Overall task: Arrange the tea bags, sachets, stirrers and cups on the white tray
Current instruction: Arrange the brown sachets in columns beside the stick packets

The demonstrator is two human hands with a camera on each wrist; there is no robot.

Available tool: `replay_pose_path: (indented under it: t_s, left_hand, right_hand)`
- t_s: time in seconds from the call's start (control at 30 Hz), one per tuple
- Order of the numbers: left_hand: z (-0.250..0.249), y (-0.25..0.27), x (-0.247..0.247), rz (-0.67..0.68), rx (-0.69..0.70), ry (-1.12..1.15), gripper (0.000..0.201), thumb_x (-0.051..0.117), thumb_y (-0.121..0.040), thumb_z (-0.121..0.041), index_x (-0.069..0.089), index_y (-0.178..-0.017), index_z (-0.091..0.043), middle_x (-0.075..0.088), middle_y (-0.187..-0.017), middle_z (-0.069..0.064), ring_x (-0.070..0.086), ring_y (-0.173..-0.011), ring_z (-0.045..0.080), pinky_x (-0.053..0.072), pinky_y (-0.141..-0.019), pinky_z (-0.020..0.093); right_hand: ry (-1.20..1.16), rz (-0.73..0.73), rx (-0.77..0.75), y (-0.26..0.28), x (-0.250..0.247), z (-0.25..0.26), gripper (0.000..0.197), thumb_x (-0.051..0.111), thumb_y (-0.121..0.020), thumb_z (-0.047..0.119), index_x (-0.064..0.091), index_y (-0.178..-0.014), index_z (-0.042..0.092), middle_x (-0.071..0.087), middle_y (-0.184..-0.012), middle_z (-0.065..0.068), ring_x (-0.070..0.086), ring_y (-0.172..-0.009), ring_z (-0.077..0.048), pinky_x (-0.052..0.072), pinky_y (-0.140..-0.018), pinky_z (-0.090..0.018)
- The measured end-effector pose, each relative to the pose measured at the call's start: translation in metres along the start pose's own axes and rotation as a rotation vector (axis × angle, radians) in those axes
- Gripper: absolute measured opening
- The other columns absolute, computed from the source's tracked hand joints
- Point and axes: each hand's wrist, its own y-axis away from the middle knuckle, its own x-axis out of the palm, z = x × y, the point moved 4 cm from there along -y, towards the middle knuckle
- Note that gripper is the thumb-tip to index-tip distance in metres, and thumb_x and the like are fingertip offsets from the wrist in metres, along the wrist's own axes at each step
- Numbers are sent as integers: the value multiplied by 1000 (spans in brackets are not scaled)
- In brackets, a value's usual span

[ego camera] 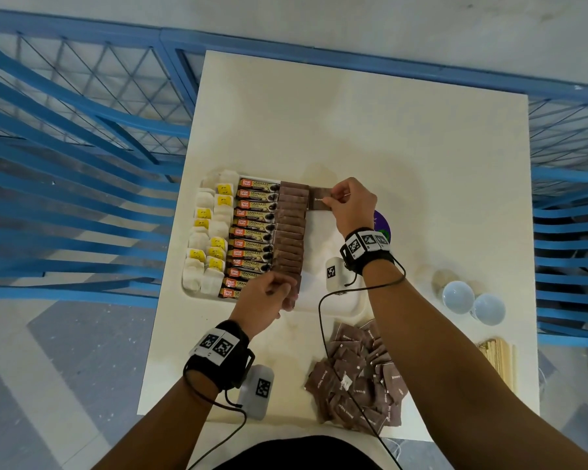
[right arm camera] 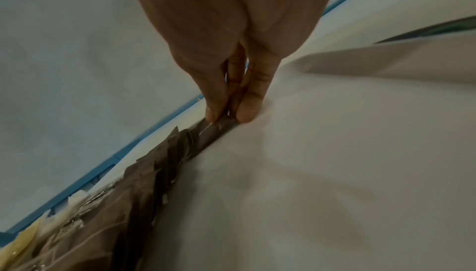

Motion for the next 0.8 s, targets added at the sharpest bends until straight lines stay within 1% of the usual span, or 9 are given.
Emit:
replay_pose_path:
  t_s: [0.03,0.1,0.3,0.37,0.47,0.57,0.67,0.73,0.8]
  left_hand:
    - [1,0,-1,2,-3,1,18,54,-100,-9,69,-102,-18,78,-84,0,74,-76,24,49,-59,31]
    - [3,-1,-2,3,-8,3,18,54,-100,-9,69,-101,-19,79,-84,0,74,-75,22,49,-58,31]
    - [5,-4,-4,-4,-19,22,18,55,-101,-9,69,-100,-20,79,-85,1,74,-72,18,48,-57,28]
    - [6,-4,-4,-5,-28,26,17,56,-101,-9,69,-100,-20,79,-85,1,74,-71,17,48,-58,28]
    - [7,-5,-3,-5,-33,29,17,56,-101,-10,69,-100,-20,79,-86,1,74,-71,16,48,-58,28]
    - [7,-5,-3,-3,-36,23,17,56,-101,-10,69,-101,-20,79,-86,0,75,-72,16,48,-59,28]
    - [5,-4,-3,-4,-22,1,18,55,-101,-10,70,-100,-20,79,-85,-1,75,-75,18,48,-57,27]
    - [3,-3,0,6,-8,-17,18,54,-101,-10,70,-101,-19,79,-85,0,75,-74,18,49,-55,25]
    - [3,0,4,29,6,-32,17,54,-101,-10,69,-102,-18,78,-86,1,72,-73,16,50,-54,23]
  right_hand:
    - [-12,-6,2,0,0,0,23,84,-79,18,63,-83,23,63,-76,13,60,-68,-1,47,-61,-10]
    - [-36,-19,9,0,0,-2,22,84,-79,16,63,-82,22,64,-76,12,59,-67,-1,45,-59,-6]
    - [-79,-60,34,0,1,-8,20,84,-79,14,67,-87,16,64,-77,9,59,-66,0,47,-60,-6]
    - [-59,-57,30,-1,3,-9,22,85,-78,16,66,-87,18,65,-78,9,60,-68,-1,48,-62,-8]
    - [-39,-61,24,-2,6,-10,23,86,-77,20,66,-86,21,67,-80,7,64,-72,-6,55,-67,-18]
    - [-18,-68,12,-1,5,-9,23,86,-77,23,64,-83,23,67,-81,6,65,-74,-8,54,-68,-18]
    - [-3,-84,16,3,0,-6,17,81,-81,24,65,-83,21,68,-81,3,64,-72,-9,54,-69,-19]
    - [0,-93,16,11,-10,-3,12,77,-84,25,67,-85,18,69,-82,3,62,-70,-6,50,-67,-11]
    - [-18,-80,7,25,-22,0,9,74,-87,24,69,-86,17,69,-80,6,61,-69,-4,45,-64,-5]
